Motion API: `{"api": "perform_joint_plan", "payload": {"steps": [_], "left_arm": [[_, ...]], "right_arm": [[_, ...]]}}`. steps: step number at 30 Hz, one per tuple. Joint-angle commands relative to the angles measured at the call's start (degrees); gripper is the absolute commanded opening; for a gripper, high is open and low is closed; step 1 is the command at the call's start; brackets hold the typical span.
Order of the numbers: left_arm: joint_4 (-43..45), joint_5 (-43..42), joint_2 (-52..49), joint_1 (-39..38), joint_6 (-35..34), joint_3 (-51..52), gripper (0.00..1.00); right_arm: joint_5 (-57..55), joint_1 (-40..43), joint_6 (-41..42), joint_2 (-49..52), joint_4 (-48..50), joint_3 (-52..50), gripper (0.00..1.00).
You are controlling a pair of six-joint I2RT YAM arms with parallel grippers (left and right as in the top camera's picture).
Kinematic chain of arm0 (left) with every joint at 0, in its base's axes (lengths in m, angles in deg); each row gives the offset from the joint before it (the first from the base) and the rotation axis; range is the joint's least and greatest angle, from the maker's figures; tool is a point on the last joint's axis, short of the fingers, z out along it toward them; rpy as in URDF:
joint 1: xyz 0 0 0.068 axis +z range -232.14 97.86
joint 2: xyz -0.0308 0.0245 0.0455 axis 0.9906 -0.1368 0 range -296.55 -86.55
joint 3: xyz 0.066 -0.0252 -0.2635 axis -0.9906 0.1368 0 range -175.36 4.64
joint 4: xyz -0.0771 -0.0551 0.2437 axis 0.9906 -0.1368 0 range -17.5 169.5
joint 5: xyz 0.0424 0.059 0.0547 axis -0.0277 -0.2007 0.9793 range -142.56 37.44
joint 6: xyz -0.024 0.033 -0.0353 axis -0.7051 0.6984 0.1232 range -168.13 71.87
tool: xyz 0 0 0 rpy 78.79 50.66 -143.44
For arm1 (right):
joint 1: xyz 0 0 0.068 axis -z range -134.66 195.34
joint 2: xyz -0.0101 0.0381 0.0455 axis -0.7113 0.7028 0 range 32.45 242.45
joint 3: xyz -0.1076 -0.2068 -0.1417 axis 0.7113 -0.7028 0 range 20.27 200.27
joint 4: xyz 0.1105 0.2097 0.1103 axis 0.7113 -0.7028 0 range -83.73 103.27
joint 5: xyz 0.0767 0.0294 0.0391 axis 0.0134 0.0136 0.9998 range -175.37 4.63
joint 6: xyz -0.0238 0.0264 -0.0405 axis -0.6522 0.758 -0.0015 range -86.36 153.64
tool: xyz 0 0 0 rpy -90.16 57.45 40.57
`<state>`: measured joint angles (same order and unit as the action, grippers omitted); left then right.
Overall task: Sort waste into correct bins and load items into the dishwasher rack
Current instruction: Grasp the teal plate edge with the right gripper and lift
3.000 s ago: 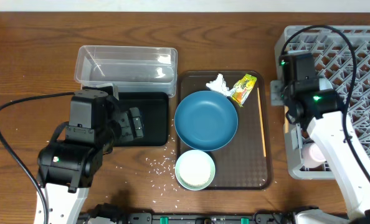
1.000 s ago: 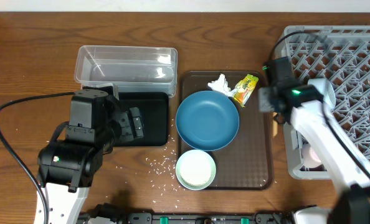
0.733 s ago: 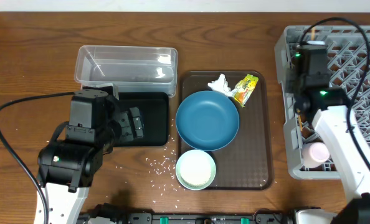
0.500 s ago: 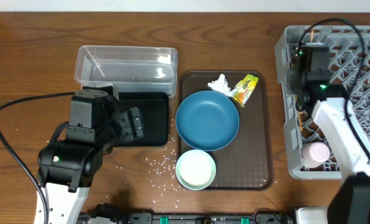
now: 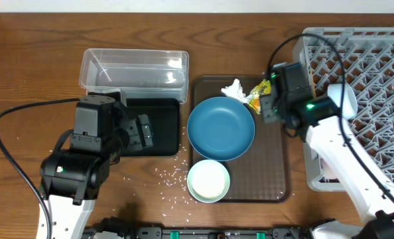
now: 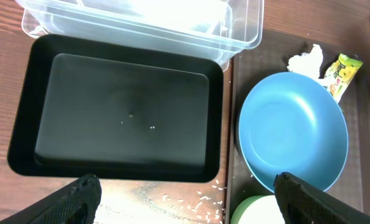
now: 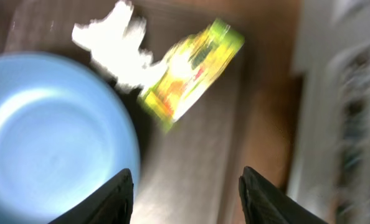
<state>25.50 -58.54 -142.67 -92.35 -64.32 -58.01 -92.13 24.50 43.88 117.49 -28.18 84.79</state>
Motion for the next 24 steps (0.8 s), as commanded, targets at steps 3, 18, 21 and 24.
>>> {"api": "perform_joint_plan", "payload": {"steps": [3, 18, 21, 24], "left_arm": [[-0.2, 0.7, 0.0, 0.2, 1.0, -0.5, 0.91], [-0.2, 0.7, 0.0, 0.2, 1.0, -0.5, 0.91], [-0.2, 0.7, 0.0, 0.2, 1.0, -0.5, 0.91], [-0.2, 0.7, 0.0, 0.2, 1.0, -0.5, 0.91]], "right_arm": [[5.2, -2.4, 16.9, 6.4, -1.5, -2.0, 0.54], [13.3, -0.6, 24.4, 19.0, 3.3, -1.6, 0.01], [9.3, 0.6, 22.8, 14.6, 3.2, -1.4, 0.01], [3.8, 1.8, 19.2, 6.9, 3.0, -1.3, 0.01]]}}
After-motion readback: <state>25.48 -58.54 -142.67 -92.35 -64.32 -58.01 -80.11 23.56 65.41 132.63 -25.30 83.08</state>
